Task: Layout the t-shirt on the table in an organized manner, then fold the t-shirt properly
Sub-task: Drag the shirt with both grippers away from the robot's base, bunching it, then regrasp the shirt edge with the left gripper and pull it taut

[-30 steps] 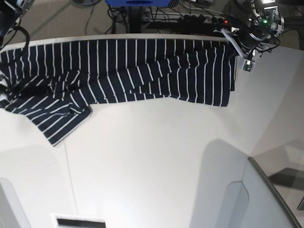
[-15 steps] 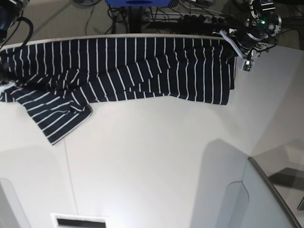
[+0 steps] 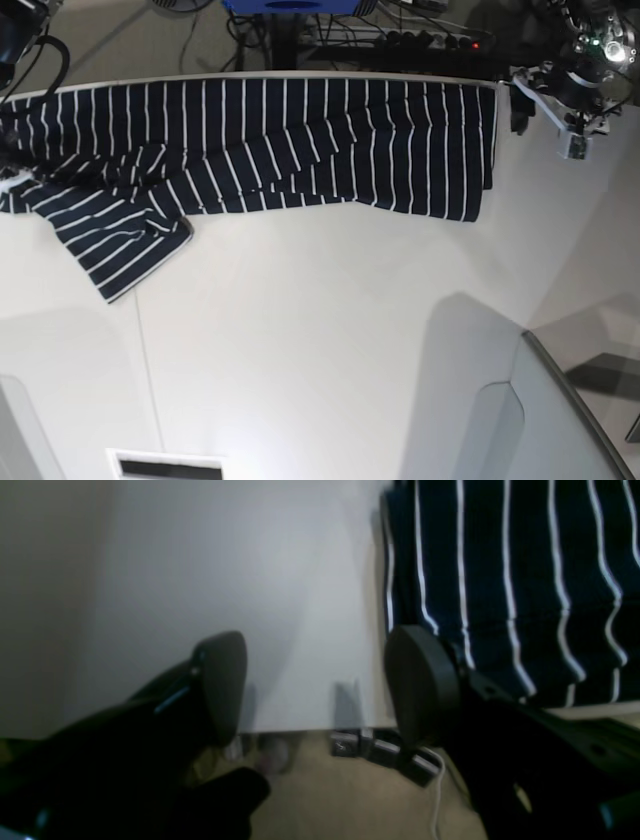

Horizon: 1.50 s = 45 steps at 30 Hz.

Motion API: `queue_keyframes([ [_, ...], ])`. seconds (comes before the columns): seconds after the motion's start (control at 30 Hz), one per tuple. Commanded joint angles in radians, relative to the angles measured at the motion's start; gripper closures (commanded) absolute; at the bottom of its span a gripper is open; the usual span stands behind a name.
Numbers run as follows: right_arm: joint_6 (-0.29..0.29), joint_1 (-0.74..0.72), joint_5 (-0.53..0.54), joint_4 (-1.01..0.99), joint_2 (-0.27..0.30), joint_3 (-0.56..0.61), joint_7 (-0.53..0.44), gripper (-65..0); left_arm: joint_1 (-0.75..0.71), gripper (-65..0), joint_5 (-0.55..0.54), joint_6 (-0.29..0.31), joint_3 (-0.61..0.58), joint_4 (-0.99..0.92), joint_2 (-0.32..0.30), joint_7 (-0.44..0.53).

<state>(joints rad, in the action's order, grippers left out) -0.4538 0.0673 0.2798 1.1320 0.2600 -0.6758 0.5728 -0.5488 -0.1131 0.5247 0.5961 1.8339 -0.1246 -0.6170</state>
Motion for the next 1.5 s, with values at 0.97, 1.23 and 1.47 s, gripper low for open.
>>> queue_keyframes([
  [0.97,0.0,0.041,0.0,0.095,-0.038,0.126,-0.014,0.0,0.143,0.0,-0.015,-0.188,-0.245,-0.523,-0.062,0.266],
  [1.23,0.002,0.088,0.0,0.323,-0.049,0.124,0.092,0.0,0.057,0.0,-0.015,-0.188,-0.245,-0.276,-0.024,0.248],
  [1.47,0.002,0.11,0.003,0.418,-0.052,0.124,0.171,0.0,0.082,0.0,-0.015,-0.188,-0.132,-0.099,0.01,0.116],
])
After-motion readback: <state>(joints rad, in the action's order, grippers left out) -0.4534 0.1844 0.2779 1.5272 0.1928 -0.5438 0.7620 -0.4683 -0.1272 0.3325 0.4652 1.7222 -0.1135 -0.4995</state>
